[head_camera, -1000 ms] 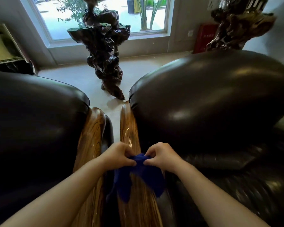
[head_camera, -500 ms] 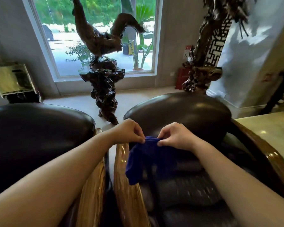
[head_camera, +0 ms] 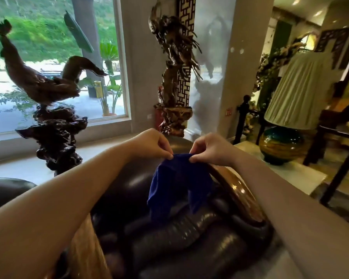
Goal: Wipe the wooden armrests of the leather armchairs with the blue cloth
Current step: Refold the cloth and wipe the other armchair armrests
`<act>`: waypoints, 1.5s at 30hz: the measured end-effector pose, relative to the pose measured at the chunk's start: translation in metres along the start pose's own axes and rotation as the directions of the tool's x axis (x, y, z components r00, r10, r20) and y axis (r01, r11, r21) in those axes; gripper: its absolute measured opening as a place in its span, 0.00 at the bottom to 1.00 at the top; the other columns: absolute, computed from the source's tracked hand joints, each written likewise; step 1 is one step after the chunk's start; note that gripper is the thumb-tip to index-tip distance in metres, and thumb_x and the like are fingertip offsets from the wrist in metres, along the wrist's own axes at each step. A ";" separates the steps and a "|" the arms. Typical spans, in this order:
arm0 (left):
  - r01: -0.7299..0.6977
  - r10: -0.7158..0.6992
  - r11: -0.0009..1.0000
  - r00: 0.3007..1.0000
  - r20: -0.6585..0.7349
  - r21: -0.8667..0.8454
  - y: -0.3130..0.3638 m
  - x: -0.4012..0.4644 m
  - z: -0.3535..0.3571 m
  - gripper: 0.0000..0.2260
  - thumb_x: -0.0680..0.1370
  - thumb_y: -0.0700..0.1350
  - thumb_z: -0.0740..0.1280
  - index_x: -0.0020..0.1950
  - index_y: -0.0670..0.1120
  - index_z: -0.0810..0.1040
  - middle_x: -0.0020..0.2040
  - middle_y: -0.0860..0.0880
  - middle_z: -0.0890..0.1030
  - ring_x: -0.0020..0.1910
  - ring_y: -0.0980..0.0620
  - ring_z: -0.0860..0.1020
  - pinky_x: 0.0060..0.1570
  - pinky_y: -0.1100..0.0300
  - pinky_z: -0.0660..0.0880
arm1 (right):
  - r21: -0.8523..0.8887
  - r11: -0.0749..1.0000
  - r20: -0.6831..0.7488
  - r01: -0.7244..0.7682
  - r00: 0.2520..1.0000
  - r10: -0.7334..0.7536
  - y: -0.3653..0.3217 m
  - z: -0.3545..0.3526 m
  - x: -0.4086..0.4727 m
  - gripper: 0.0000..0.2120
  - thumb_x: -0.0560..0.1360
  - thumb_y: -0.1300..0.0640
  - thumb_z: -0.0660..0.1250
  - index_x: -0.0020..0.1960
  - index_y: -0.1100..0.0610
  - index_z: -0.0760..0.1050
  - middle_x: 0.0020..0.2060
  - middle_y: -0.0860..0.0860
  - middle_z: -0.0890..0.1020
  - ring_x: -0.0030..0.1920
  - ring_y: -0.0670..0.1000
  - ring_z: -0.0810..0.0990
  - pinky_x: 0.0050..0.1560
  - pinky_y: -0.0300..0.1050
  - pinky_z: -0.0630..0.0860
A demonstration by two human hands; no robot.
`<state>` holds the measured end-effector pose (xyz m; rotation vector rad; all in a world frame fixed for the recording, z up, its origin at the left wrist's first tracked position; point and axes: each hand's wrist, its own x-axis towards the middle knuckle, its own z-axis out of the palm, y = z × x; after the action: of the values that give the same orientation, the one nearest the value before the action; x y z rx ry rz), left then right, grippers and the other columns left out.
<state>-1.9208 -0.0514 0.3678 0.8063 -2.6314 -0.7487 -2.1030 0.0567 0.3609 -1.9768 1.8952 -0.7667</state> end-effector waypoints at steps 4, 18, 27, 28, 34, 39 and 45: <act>-0.042 0.044 0.997 0.999 0.032 -0.063 0.063 0.046 0.060 0.02 0.70 0.42 0.72 0.39 0.48 0.84 0.32 0.57 0.83 0.32 0.64 0.79 0.33 0.74 0.72 | 0.001 0.999 -0.044 -0.044 0.998 0.044 0.065 -0.051 -0.052 0.02 0.68 0.59 0.72 0.40 0.53 0.81 0.35 0.46 0.82 0.40 0.44 0.80 0.46 0.43 0.78; -0.011 0.046 0.946 0.994 0.099 -0.325 0.188 0.193 0.207 0.05 0.70 0.39 0.71 0.39 0.49 0.83 0.33 0.55 0.83 0.34 0.61 0.81 0.33 0.71 0.75 | -0.049 0.990 -0.172 -0.132 0.978 0.122 0.251 -0.171 -0.125 0.06 0.68 0.58 0.73 0.37 0.48 0.78 0.34 0.44 0.81 0.37 0.42 0.80 0.32 0.31 0.72; -0.010 0.077 0.938 0.980 0.181 -0.348 0.197 0.298 0.241 0.04 0.71 0.38 0.70 0.42 0.46 0.82 0.39 0.51 0.84 0.41 0.56 0.83 0.38 0.66 0.80 | -0.076 0.988 -0.168 -0.138 0.978 0.123 0.339 -0.212 -0.087 0.04 0.68 0.58 0.72 0.41 0.51 0.79 0.36 0.46 0.82 0.40 0.44 0.80 0.37 0.34 0.75; -0.016 0.083 0.938 0.980 0.179 -0.347 0.192 0.311 0.245 0.04 0.72 0.38 0.70 0.43 0.45 0.82 0.40 0.50 0.84 0.42 0.55 0.83 0.41 0.64 0.81 | -0.083 0.987 -0.157 -0.135 0.980 0.121 0.349 -0.216 -0.076 0.04 0.69 0.58 0.72 0.41 0.51 0.79 0.36 0.46 0.82 0.40 0.44 0.80 0.36 0.34 0.74; 0.044 0.007 0.921 0.992 0.128 -0.388 0.160 0.387 0.254 0.04 0.72 0.38 0.69 0.45 0.44 0.82 0.42 0.48 0.83 0.41 0.54 0.82 0.47 0.57 0.81 | -0.095 0.988 -0.088 -0.125 0.989 0.117 0.404 -0.233 -0.003 0.03 0.69 0.59 0.72 0.41 0.52 0.79 0.36 0.47 0.81 0.39 0.45 0.80 0.35 0.33 0.73; 0.082 -0.072 0.920 0.997 0.041 -0.383 0.137 0.442 0.268 0.04 0.71 0.37 0.70 0.39 0.46 0.81 0.36 0.51 0.82 0.34 0.60 0.80 0.45 0.61 0.80 | -0.077 0.990 -0.057 -0.119 0.992 0.115 0.462 -0.239 0.044 0.04 0.69 0.58 0.72 0.41 0.52 0.78 0.35 0.45 0.80 0.39 0.44 0.79 0.34 0.32 0.72; 0.198 -0.199 0.932 0.980 0.028 -0.303 0.107 0.491 0.325 0.03 0.70 0.39 0.72 0.42 0.42 0.82 0.43 0.44 0.84 0.41 0.53 0.81 0.45 0.66 0.76 | -0.044 0.993 0.009 -0.114 0.993 0.114 0.548 -0.224 0.082 0.03 0.69 0.59 0.72 0.42 0.55 0.80 0.34 0.46 0.80 0.38 0.45 0.79 0.38 0.37 0.77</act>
<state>-2.4935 -0.1354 0.2174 0.9864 -2.3683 -1.1713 -2.6826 -0.0392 0.2527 -1.8744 2.0142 -0.6866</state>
